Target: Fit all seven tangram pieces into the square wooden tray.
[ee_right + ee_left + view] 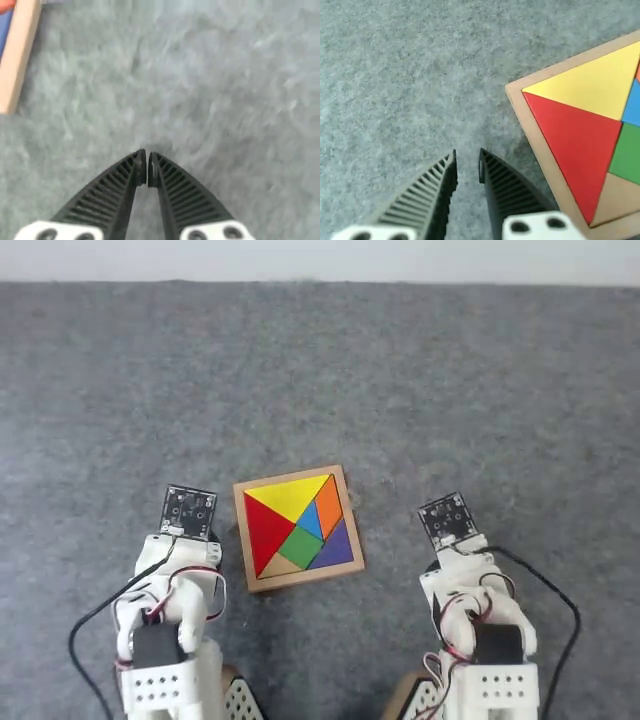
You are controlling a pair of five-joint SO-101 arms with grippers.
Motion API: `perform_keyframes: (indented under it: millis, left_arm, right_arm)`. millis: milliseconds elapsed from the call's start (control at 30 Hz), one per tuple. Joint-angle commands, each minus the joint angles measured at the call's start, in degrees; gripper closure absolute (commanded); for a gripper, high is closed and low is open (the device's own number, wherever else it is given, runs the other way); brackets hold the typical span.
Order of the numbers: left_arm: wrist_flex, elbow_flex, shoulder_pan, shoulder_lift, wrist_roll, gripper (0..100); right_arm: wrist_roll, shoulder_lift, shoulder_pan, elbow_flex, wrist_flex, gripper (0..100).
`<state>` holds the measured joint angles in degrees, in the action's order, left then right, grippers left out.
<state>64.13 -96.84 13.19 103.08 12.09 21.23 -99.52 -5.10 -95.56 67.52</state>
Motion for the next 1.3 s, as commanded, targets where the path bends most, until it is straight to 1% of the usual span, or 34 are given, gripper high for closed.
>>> perform_keyframes:
  millis: [0, 100, 1267]
  left_arm:
    - [0.18, 0.40, 0.00, 1.05, 0.62, 96]
    - [0.18, 0.40, 0.00, 1.05, 0.70, 99]
    - [0.09, 0.40, 0.00, 1.05, 0.70, 99]
  right_arm:
    - [0.62, 0.31, -0.22, -0.97, 3.12, 99.0]
    - [0.62, 0.31, -0.31, -0.88, 3.82, 99.0]
    - [0.70, 0.31, -0.31, -0.88, 3.82, 99.0]
